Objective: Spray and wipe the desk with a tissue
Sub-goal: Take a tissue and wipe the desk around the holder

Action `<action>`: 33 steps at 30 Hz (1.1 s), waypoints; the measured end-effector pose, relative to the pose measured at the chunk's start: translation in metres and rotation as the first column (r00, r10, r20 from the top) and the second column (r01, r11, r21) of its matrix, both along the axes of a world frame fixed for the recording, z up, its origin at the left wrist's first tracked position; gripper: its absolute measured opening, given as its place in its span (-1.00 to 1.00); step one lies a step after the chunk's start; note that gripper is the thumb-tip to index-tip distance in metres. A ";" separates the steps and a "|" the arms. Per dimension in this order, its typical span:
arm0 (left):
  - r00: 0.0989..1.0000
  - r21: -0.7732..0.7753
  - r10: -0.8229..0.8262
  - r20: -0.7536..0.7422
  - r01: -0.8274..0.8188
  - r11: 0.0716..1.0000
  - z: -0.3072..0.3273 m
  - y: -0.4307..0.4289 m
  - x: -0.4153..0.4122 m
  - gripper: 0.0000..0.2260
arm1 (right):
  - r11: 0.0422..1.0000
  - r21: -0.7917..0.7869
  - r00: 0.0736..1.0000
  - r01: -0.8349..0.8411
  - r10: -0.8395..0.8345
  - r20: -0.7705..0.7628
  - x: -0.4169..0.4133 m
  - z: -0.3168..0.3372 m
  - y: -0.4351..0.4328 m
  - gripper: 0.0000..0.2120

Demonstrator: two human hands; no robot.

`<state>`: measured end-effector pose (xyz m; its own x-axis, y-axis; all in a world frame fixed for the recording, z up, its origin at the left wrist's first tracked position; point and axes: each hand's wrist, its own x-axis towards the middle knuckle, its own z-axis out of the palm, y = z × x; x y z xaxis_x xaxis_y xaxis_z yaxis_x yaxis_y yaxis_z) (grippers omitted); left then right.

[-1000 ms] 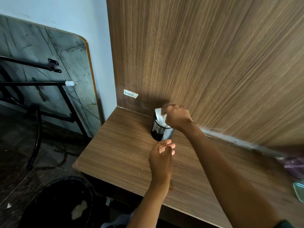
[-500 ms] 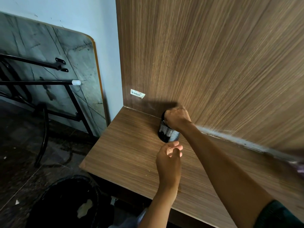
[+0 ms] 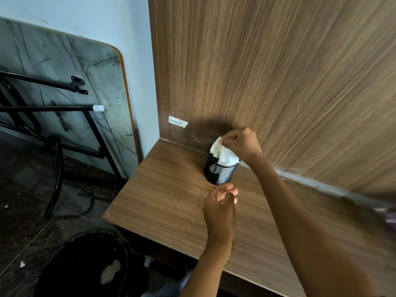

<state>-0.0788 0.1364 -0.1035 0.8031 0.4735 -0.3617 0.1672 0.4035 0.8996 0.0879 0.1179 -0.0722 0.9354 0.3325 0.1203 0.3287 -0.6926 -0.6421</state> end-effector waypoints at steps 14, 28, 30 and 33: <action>0.992 -0.044 -0.039 0.116 0.045 0.998 0.008 -0.014 0.006 -0.87 | 0.373 0.804 0.864 0.463 0.015 -0.504 -0.093 0.005 -0.087 -0.82; 0.858 0.268 -0.512 0.030 0.487 0.831 -0.004 -0.117 -0.002 -0.95 | 0.203 0.672 0.698 0.713 -0.113 -0.707 -0.179 -0.038 -0.210 -0.78; 0.849 0.203 -0.529 0.024 0.514 0.834 -0.002 -0.129 -0.003 -0.94 | 0.242 0.645 0.682 0.725 -0.121 -0.721 -0.183 -0.037 -0.220 -0.84; 0.847 0.150 -0.531 -0.023 0.528 0.836 0.000 -0.153 -0.001 -0.83 | 0.231 0.615 0.655 0.754 -0.180 -0.734 -0.186 -0.038 -0.242 -0.95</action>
<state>-0.0797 -0.0161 -0.1031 0.9524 0.0192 -0.3043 0.2998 0.1229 0.9460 -0.0976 -0.1237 -0.1100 0.8700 -0.2067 -0.4477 -0.3445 0.3950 -0.8517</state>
